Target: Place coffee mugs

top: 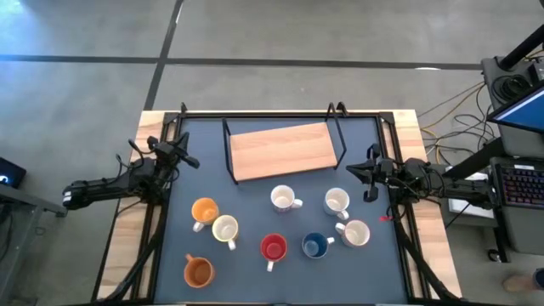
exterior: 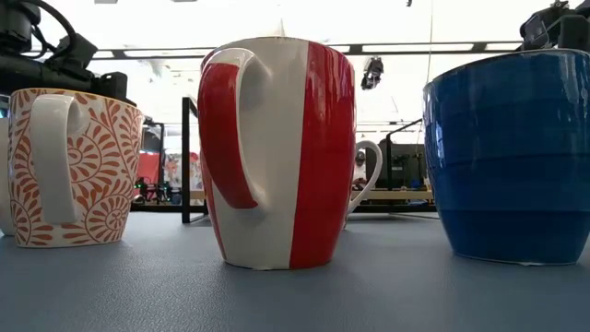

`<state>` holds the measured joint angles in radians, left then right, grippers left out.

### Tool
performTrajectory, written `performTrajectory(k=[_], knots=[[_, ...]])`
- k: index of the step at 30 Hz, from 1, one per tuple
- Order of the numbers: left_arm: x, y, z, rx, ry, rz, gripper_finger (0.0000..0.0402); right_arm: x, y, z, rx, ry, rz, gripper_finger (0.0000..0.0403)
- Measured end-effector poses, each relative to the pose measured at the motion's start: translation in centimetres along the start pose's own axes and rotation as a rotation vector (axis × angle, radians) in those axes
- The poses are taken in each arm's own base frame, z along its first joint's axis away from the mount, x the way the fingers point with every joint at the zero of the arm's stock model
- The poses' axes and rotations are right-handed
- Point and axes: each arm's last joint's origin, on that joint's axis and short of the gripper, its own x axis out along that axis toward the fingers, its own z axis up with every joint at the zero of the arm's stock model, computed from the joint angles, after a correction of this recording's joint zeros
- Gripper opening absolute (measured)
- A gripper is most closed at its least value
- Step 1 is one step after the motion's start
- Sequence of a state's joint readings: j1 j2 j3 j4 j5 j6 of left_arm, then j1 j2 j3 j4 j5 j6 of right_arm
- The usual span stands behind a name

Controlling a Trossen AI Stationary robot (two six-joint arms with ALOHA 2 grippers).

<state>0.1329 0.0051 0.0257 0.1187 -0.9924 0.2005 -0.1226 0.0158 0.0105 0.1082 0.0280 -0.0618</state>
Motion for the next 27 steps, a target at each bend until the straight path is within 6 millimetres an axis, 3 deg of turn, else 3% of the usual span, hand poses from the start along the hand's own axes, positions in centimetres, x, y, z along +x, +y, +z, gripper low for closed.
performTrajectory(k=[14,20,27], knots=[[0.00,0.00,0.00,0.000,0.000,0.000,0.0000,0.00,0.00,0.00,0.014,-0.001,0.001,0.0009],[0.00,0.00,0.00,0.000,0.000,0.000,0.0000,0.00,0.01,0.01,0.399,-0.001,0.002,0.0009],[0.00,0.00,0.00,0.000,0.000,0.000,0.0000,0.03,0.26,0.05,0.517,0.011,0.069,0.0009]])
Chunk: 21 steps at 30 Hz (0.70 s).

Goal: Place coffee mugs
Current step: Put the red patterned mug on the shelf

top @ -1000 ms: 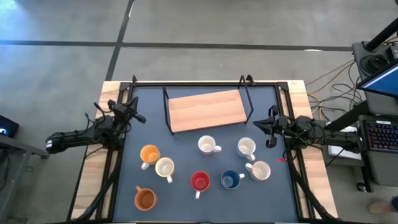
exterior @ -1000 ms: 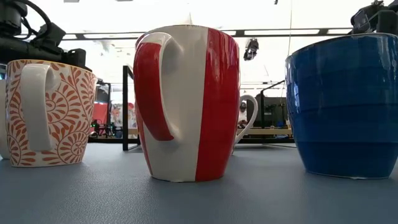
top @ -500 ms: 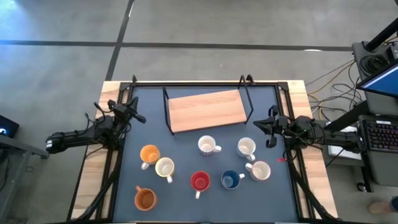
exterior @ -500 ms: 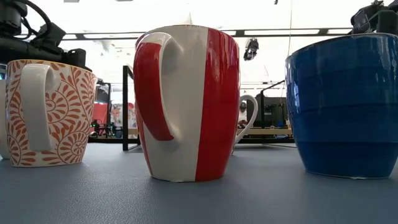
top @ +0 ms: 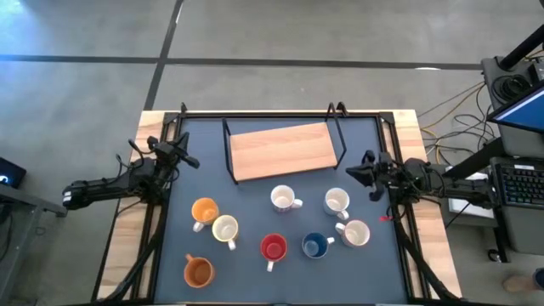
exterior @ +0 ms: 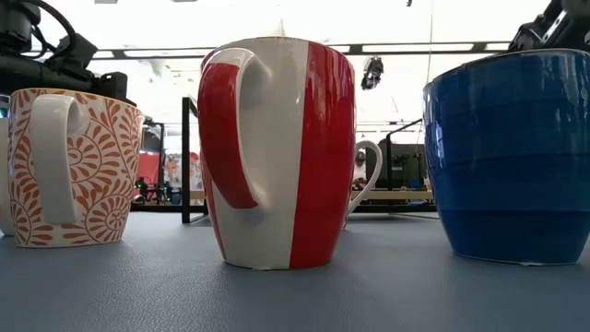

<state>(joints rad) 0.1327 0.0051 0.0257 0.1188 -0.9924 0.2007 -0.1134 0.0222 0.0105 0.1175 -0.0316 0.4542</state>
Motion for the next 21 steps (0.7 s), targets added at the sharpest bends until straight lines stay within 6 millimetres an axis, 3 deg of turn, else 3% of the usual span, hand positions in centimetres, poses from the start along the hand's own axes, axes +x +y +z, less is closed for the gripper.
performTrajectory(k=[6,11,13,21], knots=[[0.0,-0.1,0.0,-0.061,-0.004,-0.022,0.0000,0.3,0.6,0.2,0.041,0.002,0.086,0.0009],[-0.1,-0.8,0.3,-0.679,0.029,-0.288,0.0000,0.6,1.4,0.3,0.078,0.004,0.185,0.0009],[-0.1,-0.8,0.4,-0.820,0.045,-0.322,0.0000,0.8,1.7,0.4,0.081,-0.006,0.217,0.0009],[-0.5,-1.5,0.7,-0.897,0.112,-0.581,0.0000,1.7,2.5,1.1,0.084,-0.025,0.254,0.0009]])
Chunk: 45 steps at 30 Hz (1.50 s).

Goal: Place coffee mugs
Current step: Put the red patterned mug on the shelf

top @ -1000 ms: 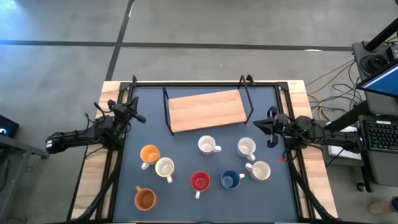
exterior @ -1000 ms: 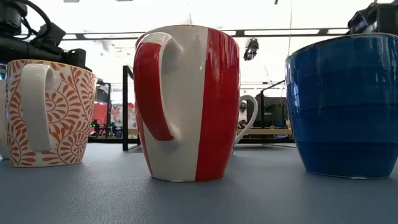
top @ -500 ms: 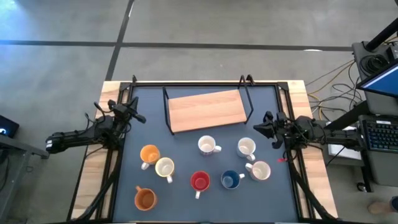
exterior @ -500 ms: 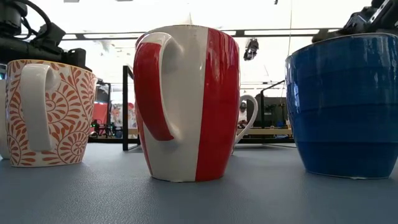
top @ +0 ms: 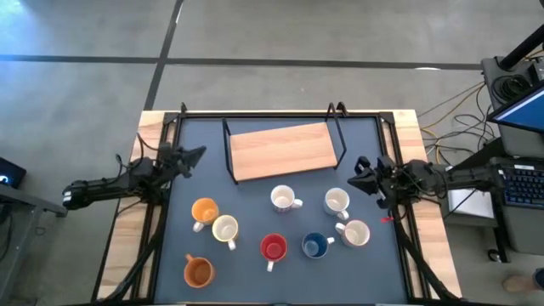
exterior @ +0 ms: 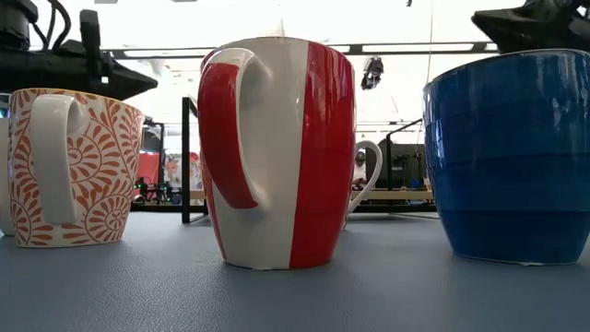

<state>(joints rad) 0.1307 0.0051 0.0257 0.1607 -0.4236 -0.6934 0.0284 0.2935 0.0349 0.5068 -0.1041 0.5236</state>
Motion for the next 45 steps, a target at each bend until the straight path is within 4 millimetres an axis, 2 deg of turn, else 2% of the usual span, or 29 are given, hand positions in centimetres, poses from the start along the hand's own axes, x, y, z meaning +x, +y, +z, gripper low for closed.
performTrajectory(k=[8,15,22,30,35,39,45], knots=[[-0.1,-1.4,0.6,-0.052,0.020,-0.230,0.0000,2.9,0.7,1.7,-0.074,0.075,-0.034,0.0009],[-0.5,-3.3,1.7,-0.073,-0.049,-0.488,0.0000,4.8,1.5,3.6,-0.219,0.069,-0.023,0.0009],[0.5,-5.2,2.3,-0.006,-0.037,-0.524,0.0000,6.1,2.3,5.3,-0.301,0.067,-0.019,0.0009],[3.7,-10.2,3.8,0.157,0.112,-0.558,0.0000,6.7,3.0,6.6,-0.346,0.102,-0.030,0.0009],[6.9,-13.4,4.1,0.298,0.254,-0.484,0.0000,6.7,3.2,7.0,-0.356,0.119,-0.036,0.0009],[9.8,-15.4,3.4,0.397,0.406,-0.406,0.0000,6.3,3.3,7.0,-0.390,0.113,-0.031,0.0009],[14.4,-17.5,0.7,0.537,0.625,-0.325,0.0000,5.4,3.2,6.6,-0.402,0.098,-0.026,0.0009]])
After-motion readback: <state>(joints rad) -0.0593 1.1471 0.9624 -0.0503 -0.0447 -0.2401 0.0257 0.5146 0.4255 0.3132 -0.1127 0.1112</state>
